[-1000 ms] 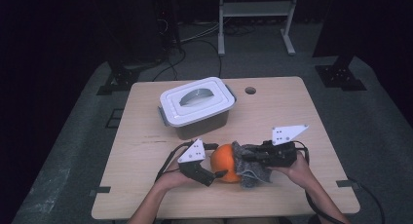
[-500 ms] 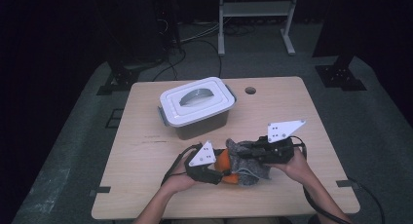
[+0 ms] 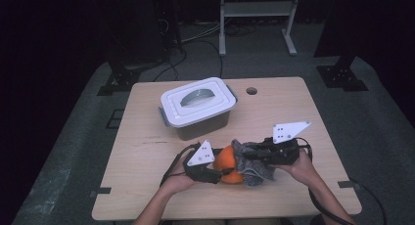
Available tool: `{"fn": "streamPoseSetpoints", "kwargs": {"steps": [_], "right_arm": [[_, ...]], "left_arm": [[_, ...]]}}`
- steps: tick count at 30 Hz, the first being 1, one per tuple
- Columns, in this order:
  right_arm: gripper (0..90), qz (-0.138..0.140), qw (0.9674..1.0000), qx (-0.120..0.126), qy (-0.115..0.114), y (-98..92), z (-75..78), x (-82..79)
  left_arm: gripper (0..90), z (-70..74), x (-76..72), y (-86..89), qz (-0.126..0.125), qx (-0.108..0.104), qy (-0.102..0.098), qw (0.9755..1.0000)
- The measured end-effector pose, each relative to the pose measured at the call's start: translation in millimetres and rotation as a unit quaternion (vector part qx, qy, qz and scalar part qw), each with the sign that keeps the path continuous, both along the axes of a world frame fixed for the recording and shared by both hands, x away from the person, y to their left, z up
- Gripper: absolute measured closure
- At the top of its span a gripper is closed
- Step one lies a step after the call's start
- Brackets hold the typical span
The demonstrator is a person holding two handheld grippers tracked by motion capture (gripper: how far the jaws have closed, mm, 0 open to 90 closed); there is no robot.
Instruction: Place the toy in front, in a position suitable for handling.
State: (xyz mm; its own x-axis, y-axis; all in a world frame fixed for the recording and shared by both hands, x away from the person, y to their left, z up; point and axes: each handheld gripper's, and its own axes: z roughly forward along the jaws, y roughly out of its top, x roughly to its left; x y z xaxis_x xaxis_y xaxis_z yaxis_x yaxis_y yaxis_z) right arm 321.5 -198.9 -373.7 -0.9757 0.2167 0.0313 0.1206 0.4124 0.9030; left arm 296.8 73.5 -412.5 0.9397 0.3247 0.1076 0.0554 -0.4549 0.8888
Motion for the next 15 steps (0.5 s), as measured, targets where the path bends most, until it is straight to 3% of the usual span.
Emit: {"fn": "streamPoseSetpoints", "kwargs": {"steps": [4,6,11,13,15], "right_arm": [[76.6,0.008,0.9999,-0.008,-0.004,7.5,3.2,-0.2],[76.6,0.012,0.9999,-0.011,0.001,6.7,-0.4,0.5],[76.7,0.019,0.9998,-0.01,0.007,-0.3,-6.2,0.1],[76.7,0.023,0.9996,-0.014,0.006,-3.2,-5.5,-0.6],[76.7,0.02,0.9996,-0.019,0.005,-5.9,-4.6,-0.9]], "left_arm": [[33.4,-1.7,-0.8,0.4,-0.005,0.003,-0.001,1.0],[26.6,-4.8,0.6,2.9,-0.016,-0.005,0.01,0.9998],[10.5,-7.2,4.6,4.4,-0.032,-0.026,0.008,0.9991],[9.5,-13.3,7.9,3.0,-0.034,-0.022,0.016,0.9991],[17.0,-17.0,7.5,2.6,-0.038,-0.024,0.014,0.9989]]}}
